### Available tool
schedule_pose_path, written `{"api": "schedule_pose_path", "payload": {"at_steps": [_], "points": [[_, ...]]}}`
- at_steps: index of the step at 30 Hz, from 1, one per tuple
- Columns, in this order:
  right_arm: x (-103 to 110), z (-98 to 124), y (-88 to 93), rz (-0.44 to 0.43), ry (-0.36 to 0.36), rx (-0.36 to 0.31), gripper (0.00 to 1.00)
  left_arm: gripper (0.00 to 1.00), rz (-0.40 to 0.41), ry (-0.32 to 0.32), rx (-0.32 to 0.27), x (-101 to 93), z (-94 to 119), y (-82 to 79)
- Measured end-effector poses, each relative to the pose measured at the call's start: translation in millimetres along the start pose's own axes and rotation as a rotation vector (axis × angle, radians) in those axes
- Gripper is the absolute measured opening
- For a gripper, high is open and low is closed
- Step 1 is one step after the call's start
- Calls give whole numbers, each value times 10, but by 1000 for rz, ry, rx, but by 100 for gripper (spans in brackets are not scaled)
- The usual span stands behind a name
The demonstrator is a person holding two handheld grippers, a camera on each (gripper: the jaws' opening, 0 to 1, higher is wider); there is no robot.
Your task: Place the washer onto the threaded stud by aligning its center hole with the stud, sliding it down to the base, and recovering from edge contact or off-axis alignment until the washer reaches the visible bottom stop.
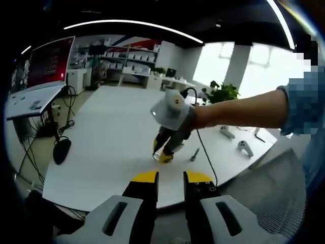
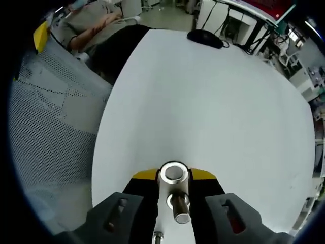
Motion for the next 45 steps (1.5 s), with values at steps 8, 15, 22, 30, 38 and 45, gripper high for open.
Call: {"api": "schedule_pose_path", "payload": {"at_steps": [8, 15, 22, 30, 38, 45], "points": [[-39, 263, -4, -12, 32, -24, 22, 17, -1, 3, -2, -2, 1, 0], [-26, 473, -8, -2, 60, -39, 22, 18, -2, 5, 0, -6, 3, 7], [-73, 682, 92, -8, 90, -41, 22, 17, -4, 9, -2, -8, 1, -2], [-82, 750, 358, -26, 98, 14, 22, 17, -6, 14, -11, -13, 6, -10], [-42, 601, 466, -9, 69, 83, 22, 17, -4, 17, -22, -11, 9, -19], [-21, 453, 444, 0, 59, 108, 22, 17, -3, 16, -22, -11, 12, -19]]}}
Point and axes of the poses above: the point that each gripper's makers call its tool centre point, and the gripper's own axes: z roughly backward along the fingers, x roughly to its left, y roughly out of its underside, the point moved 5 cm from there along z, roughly backward along the fingers, and after that the axes turned 8 degrees about x, right-handed, at the moved point
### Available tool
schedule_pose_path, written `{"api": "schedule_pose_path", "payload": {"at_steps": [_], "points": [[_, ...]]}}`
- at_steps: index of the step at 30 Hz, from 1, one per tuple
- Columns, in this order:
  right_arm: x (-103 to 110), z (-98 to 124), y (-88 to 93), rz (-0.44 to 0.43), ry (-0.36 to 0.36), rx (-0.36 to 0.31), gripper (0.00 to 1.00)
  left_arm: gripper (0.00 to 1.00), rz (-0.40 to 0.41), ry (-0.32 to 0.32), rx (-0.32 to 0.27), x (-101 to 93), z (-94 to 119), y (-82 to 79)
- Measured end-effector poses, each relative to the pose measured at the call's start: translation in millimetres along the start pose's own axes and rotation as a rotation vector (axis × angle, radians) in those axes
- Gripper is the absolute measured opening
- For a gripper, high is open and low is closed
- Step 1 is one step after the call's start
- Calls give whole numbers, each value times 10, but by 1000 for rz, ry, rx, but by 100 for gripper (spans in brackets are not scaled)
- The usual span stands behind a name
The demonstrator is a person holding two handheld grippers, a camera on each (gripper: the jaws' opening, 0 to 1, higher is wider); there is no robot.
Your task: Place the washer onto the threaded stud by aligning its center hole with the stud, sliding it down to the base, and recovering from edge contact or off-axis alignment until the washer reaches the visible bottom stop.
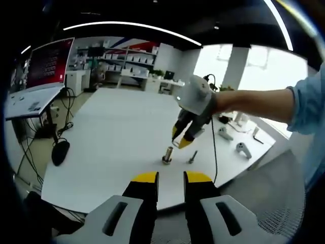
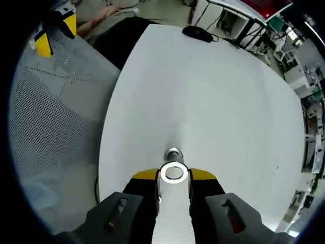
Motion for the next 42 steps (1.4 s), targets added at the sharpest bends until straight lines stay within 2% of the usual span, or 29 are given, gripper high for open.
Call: {"api": "schedule_pose_path", "payload": {"at_steps": [31, 42], "points": [[-51, -287, -85, 38, -33, 66, 22, 17, 1, 0, 3, -1, -6, 1], [-6, -482, -108, 44, -54, 92, 22, 17, 2, 1, 5, -4, -5, 4]]}}
Point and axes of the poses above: the point that each gripper's makers call its tool centre point, and the gripper's own axes: z roughly backward along the fingers, x roughly to its left, y roughly out of its underside, the point moved 5 cm from there along z, roughly backward along the fingers, and after that the axes turned 8 degrees about x, right-handed, at the moved point
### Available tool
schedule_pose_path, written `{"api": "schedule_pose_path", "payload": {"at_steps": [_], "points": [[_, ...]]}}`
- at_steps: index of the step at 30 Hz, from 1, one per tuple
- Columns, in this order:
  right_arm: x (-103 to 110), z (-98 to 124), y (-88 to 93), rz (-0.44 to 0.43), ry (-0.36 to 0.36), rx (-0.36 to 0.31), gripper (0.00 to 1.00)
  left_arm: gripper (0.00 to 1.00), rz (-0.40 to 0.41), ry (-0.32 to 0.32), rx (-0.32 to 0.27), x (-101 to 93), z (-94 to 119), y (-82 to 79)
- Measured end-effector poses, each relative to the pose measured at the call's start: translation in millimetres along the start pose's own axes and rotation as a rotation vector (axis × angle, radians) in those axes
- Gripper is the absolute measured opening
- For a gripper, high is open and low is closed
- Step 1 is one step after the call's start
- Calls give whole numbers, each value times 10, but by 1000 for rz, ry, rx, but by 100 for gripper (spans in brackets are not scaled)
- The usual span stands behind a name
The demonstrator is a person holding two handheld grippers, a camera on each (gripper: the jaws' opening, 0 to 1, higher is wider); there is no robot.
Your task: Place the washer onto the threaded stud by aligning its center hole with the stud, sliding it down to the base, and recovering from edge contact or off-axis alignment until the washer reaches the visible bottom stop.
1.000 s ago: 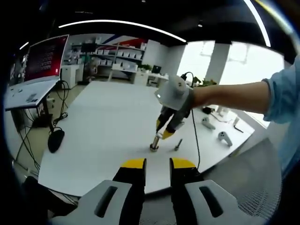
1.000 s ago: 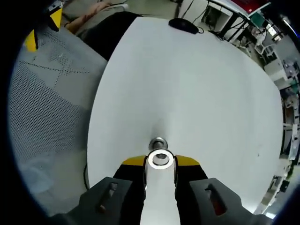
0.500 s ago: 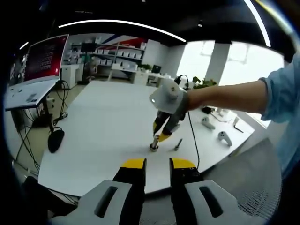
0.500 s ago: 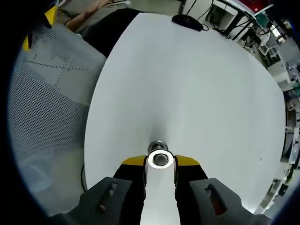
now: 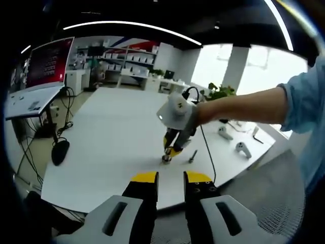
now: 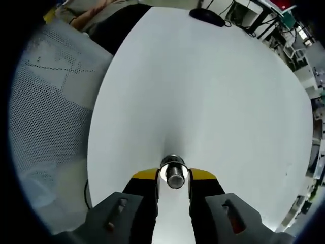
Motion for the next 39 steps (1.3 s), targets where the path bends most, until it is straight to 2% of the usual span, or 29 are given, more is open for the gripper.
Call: {"api": "schedule_pose_path", "payload": {"at_steps": [5, 6, 7, 8, 9, 12, 13, 17, 18, 19, 20, 22, 32, 39], "points": [[5, -58, -18, 1, -6, 11, 22, 17, 0, 0, 0, 1, 0, -2], [12, -61, -51, -10, -10, -16, 16, 17, 0, 0, 0, 3, -1, -2], [-22, -10, -130, 28, -19, -56, 13, 17, 0, 0, 0, 3, 0, -2], [26, -50, -51, -79, -25, 26, 13, 17, 0, 0, 0, 3, 0, -1], [-38, -93, -86, 13, -7, 15, 13, 17, 0, 0, 0, 3, 0, -1], [-62, -95, -99, -1, 1, 1, 13, 17, 0, 0, 0, 4, 0, -1], [-70, -88, -110, -5, -8, -22, 13, 17, 0, 0, 0, 4, 0, -1], [-69, -85, -84, -32, -33, -34, 12, 17, 0, 2, 1, 2, -2, -3], [-70, -80, -95, -40, -40, -46, 2, 17, -1, 3, 2, 2, -4, -3], [-46, -59, -78, -57, -63, -31, 2, 17, -1, 4, 2, 2, -5, -3], [-47, -72, -101, -68, -59, -45, 3, 17, -1, 4, 3, 1, -5, -2], [-48, -79, -65, -32, -47, -29, 3, 17, -1, 5, 3, -1, -5, 0], [-91, 101, 22, -88, -32, -94, 3, 17, -3, 6, 0, 1, -6, -3], [-117, 256, 115, -145, -16, -170, 3, 16, -4, 7, -2, 0, -6, -6]]}}
Point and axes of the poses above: the point that each gripper's makers call its tool centre point, and the gripper's own axes: z roughly backward along the fingers, x roughly to its left, y roughly out of its underside, the point moved 5 cm from there along z, roughly backward along the fingers, and after that the axes turned 8 degrees about x, right-handed, at the moved point
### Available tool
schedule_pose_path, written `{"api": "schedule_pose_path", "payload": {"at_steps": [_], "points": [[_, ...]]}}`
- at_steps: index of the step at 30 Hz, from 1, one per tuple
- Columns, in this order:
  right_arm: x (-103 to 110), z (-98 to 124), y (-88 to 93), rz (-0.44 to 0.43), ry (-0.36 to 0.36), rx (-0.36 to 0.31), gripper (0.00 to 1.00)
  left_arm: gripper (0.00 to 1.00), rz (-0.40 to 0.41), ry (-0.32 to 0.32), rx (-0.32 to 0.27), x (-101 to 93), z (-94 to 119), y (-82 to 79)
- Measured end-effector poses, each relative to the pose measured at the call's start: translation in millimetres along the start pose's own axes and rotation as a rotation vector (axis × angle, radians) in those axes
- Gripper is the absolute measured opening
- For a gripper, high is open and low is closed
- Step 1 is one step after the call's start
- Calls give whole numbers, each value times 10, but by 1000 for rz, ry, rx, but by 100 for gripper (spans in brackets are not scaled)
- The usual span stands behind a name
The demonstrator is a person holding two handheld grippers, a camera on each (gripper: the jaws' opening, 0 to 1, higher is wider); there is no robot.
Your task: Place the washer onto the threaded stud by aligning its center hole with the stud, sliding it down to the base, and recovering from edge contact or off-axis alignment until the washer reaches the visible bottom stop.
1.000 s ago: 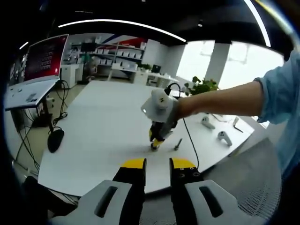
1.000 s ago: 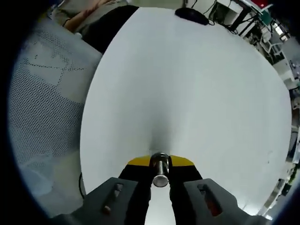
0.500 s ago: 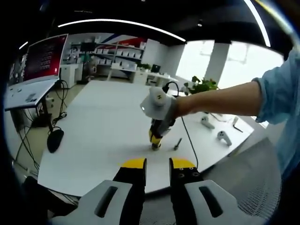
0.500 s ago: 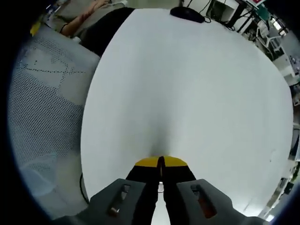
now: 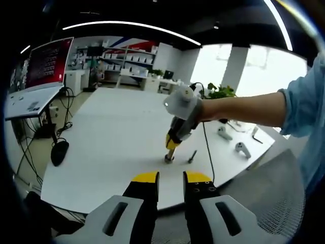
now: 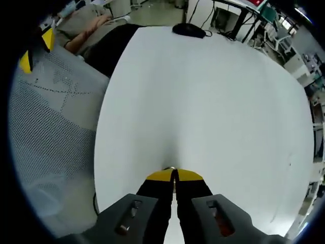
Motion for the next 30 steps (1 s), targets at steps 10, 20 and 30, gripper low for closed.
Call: {"api": "schedule_pose_path", "payload": {"at_steps": [10, 20, 30], "points": [[36, 62, 156, -48, 20, -20, 10, 16, 0, 0, -2, 0, 3, -2], [120, 417, 332, -188, 60, -178, 19, 15, -2, 2, -5, -3, 3, -10], [494, 1168, 630, -399, 21, -469, 23, 13, -4, 10, -4, -12, 3, -13]]}}
Point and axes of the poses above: the point that each gripper's makers call its tool centre point, and the gripper's own axes: z roughly backward along the fingers, x roughly to its left, y roughly out of its underside, the point moved 5 cm from there along z, roughly backward along the fingers, and after that the axes turned 8 degrees about x, right-handed, at the moved point
